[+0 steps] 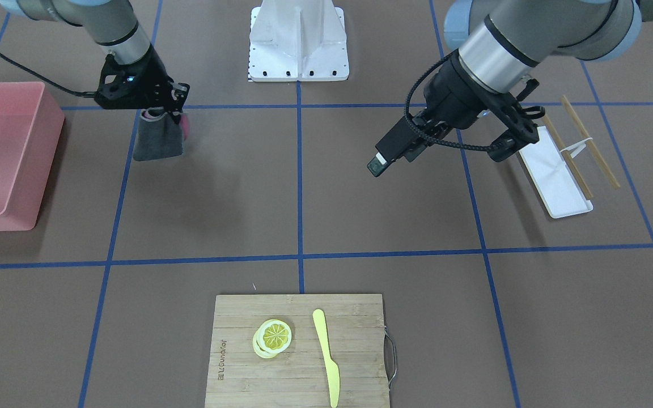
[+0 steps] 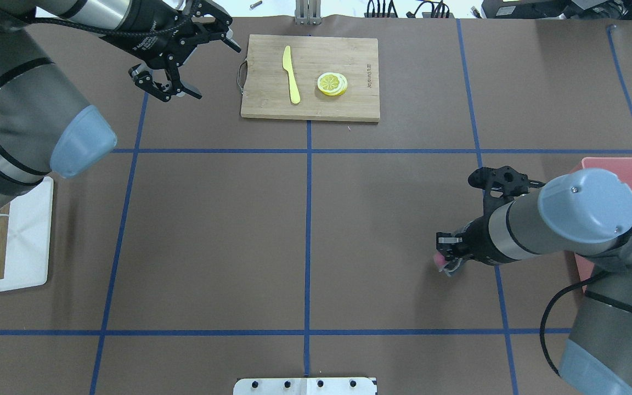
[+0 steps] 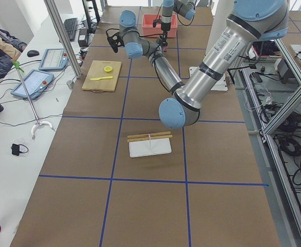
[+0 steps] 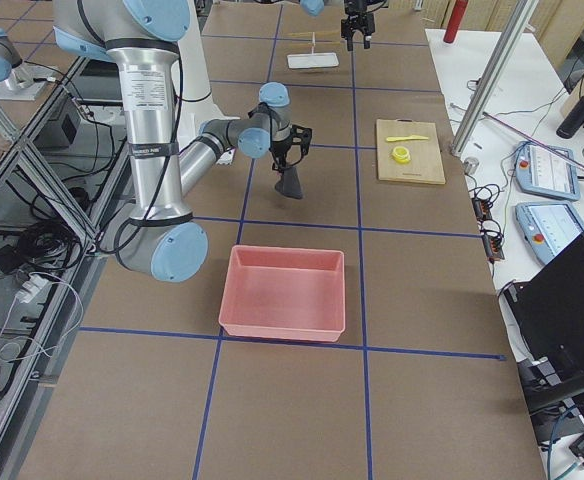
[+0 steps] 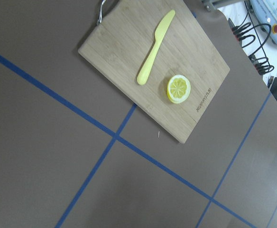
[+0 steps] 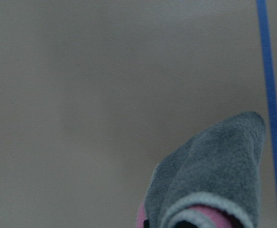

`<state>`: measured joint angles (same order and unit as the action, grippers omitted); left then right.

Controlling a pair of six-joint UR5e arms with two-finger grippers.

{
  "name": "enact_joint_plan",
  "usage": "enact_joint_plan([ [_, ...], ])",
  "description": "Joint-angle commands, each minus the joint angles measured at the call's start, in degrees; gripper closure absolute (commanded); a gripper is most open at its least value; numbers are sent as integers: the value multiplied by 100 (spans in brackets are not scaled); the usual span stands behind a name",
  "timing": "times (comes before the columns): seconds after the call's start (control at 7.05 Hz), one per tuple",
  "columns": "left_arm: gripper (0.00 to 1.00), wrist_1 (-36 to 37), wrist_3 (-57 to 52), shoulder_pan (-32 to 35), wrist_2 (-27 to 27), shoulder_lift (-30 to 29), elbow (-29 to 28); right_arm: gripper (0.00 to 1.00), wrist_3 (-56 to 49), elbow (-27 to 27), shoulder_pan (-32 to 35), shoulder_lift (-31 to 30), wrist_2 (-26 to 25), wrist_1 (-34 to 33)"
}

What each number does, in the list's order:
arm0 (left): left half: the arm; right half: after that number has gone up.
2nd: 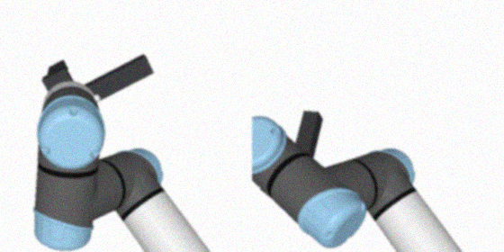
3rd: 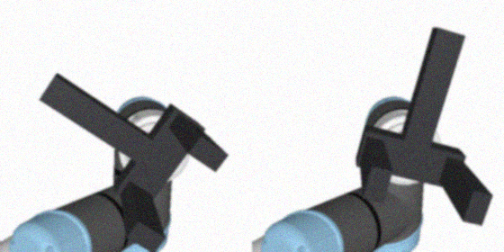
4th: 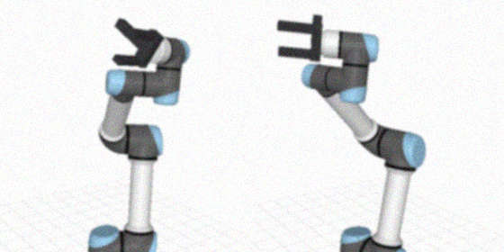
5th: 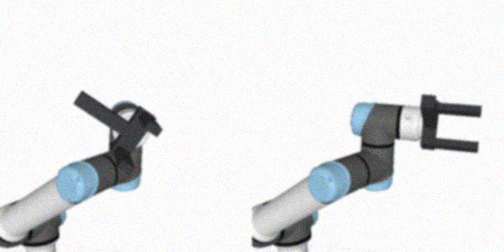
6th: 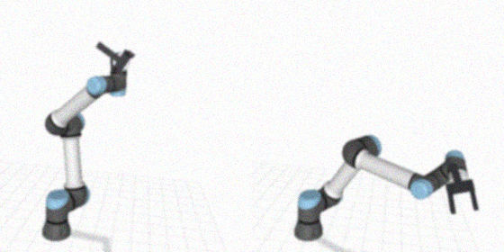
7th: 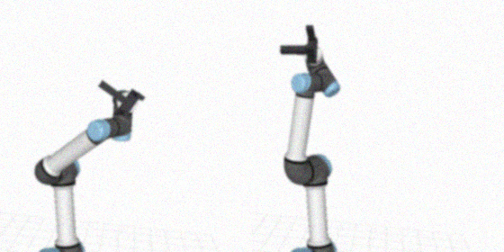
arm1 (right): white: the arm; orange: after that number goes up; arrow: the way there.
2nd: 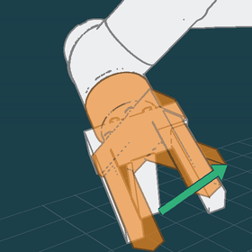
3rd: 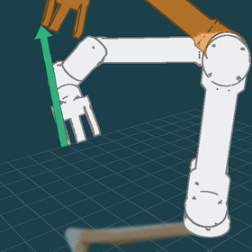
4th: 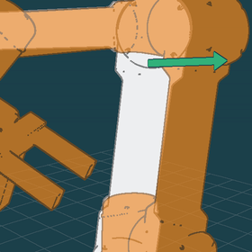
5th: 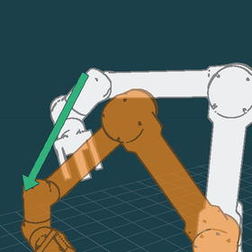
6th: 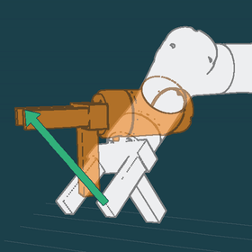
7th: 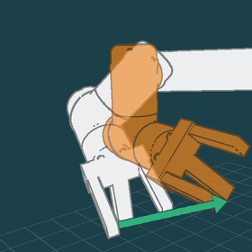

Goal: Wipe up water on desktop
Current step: 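Open and withdraw the left gripper while the right gripper lowers the towel, then rub the towel back and forth on the table with the right gripper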

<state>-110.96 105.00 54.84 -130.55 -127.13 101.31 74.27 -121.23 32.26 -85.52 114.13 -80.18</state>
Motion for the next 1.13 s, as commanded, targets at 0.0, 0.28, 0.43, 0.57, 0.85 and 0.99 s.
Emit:
enact_joint_plan([
  [0.0, 2, -5, -59, 53, -5, 101, 38, 100, -685, 546, 448, 164, 680, -50],
  [0.28, 2, 39, -58, 53, -23, 101, 187, 100, -328, 1430, 39, 1688, 874, -60],
  [0.43, 2, 39, -58, 62, -153, 101, 170, 100, 240, 2097, -52, 2514, 874, 19],
  [0.57, 2, 39, -154, 70, -155, 110, 109, 100, 272, 2112, -62, 2662, 883, 20],
  [0.85, 2, 30, -487, 184, -163, 275, 109, 100, -15, 1686, 226, 1678, 1041, 20],
  [0.99, 2, 30, -759, 220, -163, 416, 109, 100, -905, 1221, 594, 731, 1424, 20],
])
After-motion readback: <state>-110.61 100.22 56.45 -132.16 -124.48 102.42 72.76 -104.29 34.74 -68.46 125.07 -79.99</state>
